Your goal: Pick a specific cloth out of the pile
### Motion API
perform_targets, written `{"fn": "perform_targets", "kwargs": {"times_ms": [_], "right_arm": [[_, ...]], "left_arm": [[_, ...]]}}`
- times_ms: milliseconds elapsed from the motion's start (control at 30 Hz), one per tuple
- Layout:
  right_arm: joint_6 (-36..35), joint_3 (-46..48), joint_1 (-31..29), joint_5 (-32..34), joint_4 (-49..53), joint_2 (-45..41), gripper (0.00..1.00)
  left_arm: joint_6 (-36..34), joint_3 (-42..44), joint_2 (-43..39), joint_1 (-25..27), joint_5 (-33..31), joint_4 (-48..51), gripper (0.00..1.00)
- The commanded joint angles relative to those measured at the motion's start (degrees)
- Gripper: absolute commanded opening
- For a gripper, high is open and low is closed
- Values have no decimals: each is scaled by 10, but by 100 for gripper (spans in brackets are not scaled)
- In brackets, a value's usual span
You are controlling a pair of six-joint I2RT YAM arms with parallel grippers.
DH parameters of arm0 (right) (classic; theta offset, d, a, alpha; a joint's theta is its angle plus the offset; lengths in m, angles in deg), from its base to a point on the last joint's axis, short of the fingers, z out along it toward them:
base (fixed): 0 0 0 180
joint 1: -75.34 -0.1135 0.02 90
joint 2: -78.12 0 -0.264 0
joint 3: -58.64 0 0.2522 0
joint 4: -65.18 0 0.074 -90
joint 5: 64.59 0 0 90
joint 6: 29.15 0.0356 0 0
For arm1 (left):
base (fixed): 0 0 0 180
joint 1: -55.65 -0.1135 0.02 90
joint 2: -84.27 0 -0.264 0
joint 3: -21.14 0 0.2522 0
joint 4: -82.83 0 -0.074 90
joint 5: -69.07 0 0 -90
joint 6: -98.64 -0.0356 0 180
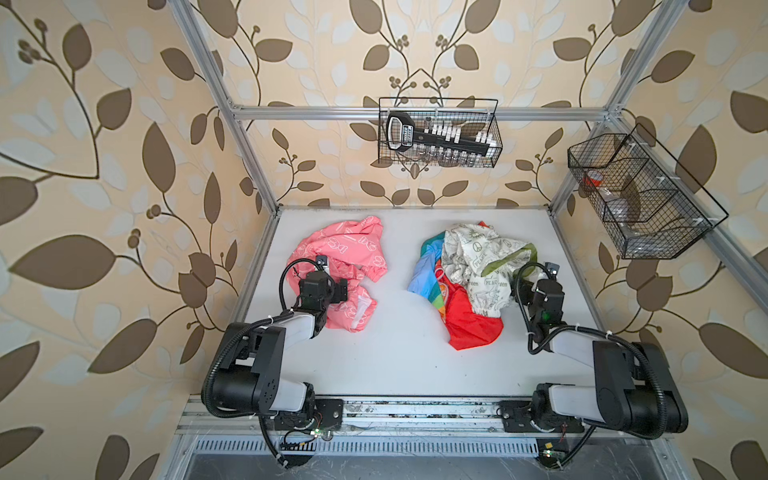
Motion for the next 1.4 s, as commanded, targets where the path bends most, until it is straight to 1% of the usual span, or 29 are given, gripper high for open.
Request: {"fn": "perform_targets", "kwargs": {"times_ms": [0, 33, 167, 267, 333, 400, 467, 600, 1367], "right_arm": [[-24, 18, 1, -48, -158, 19, 97], [-34, 27, 1, -68, -178, 20, 96], [-53, 63, -5, -102, -255, 30, 95], [-65, 62, -8, -120, -275, 59, 95], [-86, 47, -21, -134, -286, 94, 95], [-91, 37, -29, -128, -252, 85, 95], [-90, 34, -28, -125, -253, 91, 95], [-88, 33, -25, -131, -246, 87, 100], [-88, 31, -24, -132, -243, 89, 100]], "left_arm": [[13, 21, 38, -33, 55, -114, 99], [17, 16, 31, -36, 59, -94, 99], [16, 16, 35, -36, 60, -99, 99], [16, 15, 36, -37, 60, -96, 99], [16, 15, 35, -36, 59, -96, 99], [16, 15, 35, -36, 59, -96, 99], [16, 16, 35, -37, 59, -96, 99], [16, 16, 34, -36, 59, -96, 99], [16, 16, 33, -36, 59, -97, 99]]}}
